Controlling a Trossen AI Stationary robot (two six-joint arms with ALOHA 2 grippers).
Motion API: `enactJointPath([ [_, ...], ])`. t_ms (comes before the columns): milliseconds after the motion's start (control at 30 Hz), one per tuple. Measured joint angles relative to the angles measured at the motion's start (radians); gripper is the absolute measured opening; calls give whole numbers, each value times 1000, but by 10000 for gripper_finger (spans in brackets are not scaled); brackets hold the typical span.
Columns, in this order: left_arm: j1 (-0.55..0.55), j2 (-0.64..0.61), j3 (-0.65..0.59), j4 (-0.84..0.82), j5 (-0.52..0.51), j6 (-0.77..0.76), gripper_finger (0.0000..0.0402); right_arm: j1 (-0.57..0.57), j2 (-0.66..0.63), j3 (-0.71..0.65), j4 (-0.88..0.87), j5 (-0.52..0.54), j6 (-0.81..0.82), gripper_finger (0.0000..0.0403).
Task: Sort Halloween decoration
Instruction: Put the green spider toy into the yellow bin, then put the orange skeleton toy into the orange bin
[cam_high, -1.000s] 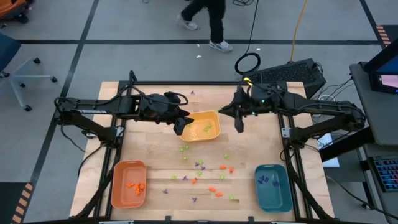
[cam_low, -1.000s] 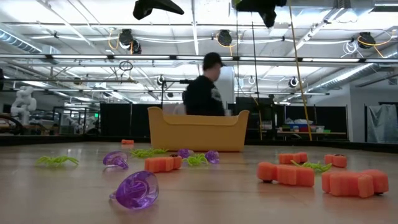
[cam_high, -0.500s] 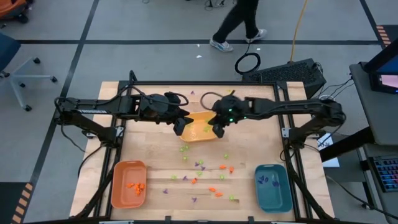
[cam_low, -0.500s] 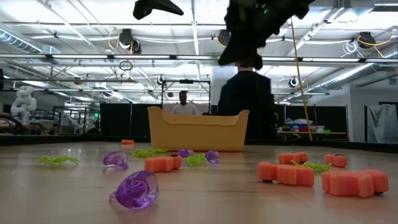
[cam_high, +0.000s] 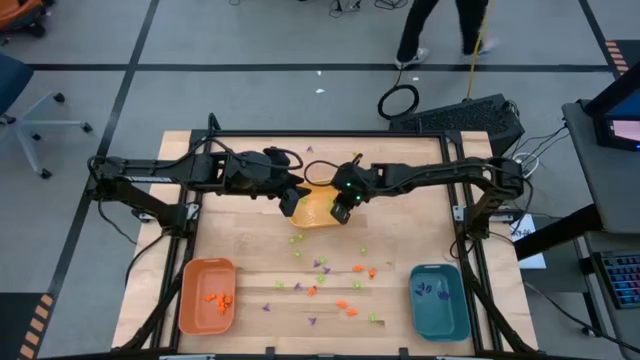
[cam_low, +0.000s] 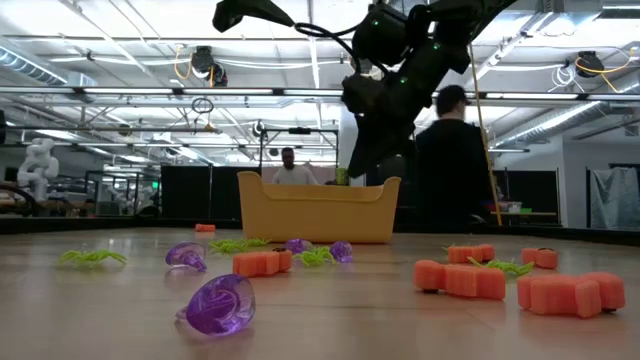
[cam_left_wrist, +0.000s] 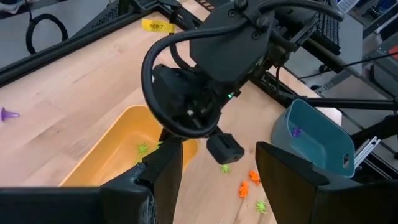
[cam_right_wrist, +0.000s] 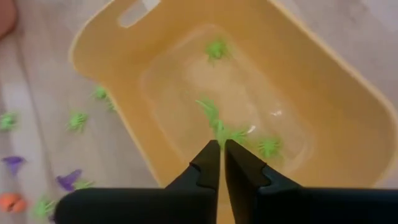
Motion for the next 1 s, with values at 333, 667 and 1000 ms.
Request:
enactJointPath([
  [333, 0, 0, 0, -48, -12, 0, 208, -21, -96, 0, -33, 12, 3, 113],
  [667, 9, -45, 1, -110, -99, 24, 208, -21, -289, 0, -148, -40, 25, 154],
  [1000, 157, -42, 1, -311, -97, 21, 201, -66, -387, 0, -201, -39, 9, 154],
])
